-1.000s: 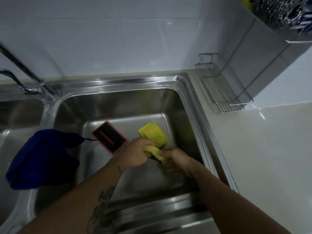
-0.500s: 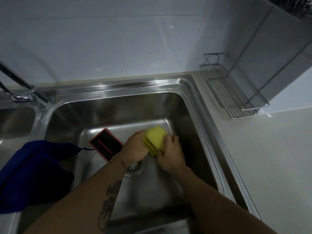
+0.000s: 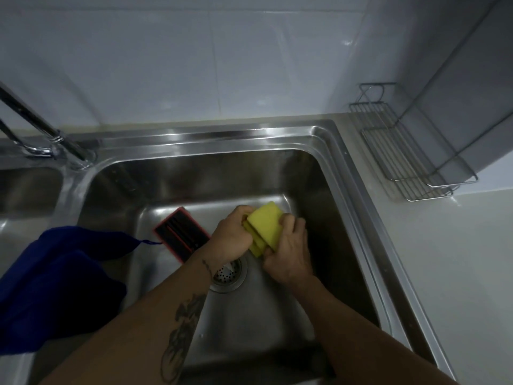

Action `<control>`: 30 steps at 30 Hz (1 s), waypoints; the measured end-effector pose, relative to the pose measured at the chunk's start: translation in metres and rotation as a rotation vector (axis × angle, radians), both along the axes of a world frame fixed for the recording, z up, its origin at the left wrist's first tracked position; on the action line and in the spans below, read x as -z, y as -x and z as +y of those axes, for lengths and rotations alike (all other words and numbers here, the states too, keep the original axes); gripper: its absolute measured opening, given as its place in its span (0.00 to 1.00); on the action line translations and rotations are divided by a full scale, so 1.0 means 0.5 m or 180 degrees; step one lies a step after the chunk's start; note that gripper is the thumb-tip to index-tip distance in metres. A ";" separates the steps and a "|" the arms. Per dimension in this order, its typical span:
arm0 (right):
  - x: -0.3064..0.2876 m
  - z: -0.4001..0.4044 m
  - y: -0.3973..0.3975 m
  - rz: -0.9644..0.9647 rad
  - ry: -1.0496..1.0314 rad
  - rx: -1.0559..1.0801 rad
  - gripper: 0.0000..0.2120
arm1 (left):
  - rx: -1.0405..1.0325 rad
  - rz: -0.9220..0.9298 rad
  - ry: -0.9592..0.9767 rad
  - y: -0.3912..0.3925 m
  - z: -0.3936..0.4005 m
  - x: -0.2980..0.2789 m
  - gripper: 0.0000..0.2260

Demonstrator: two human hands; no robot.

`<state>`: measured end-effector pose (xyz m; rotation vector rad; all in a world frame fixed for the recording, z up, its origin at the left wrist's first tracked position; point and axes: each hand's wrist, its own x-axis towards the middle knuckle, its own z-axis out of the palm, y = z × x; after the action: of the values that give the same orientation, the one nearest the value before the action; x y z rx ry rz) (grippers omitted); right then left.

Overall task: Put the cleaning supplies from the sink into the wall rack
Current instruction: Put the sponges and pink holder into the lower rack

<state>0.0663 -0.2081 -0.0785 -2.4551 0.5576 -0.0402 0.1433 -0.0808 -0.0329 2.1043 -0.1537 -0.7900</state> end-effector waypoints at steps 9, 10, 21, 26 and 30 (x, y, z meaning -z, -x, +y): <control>-0.008 0.037 -0.054 0.0151 0.0288 -0.0230 0.32 | -0.0235 -0.0053 0.0080 -0.021 0.039 -0.005 0.19; -0.002 0.039 -0.051 0.0293 0.0353 -0.0299 0.32 | -0.0118 0.0007 0.0050 -0.020 0.043 -0.002 0.20; 0.003 0.038 -0.031 -0.0055 0.0538 -0.0385 0.26 | 0.0162 0.0069 0.0197 -0.026 0.035 0.009 0.29; 0.021 0.025 -0.010 0.0154 0.0686 -0.0447 0.33 | 0.0143 0.0037 0.0346 -0.023 0.027 0.028 0.29; 0.044 0.028 -0.013 0.0251 0.0517 -0.0434 0.41 | 0.0246 0.0026 0.0335 -0.024 0.033 0.049 0.30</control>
<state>0.0728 -0.1941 -0.1005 -2.6570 0.4343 0.0697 0.1554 -0.0642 -0.0577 2.0056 -0.2680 -0.8186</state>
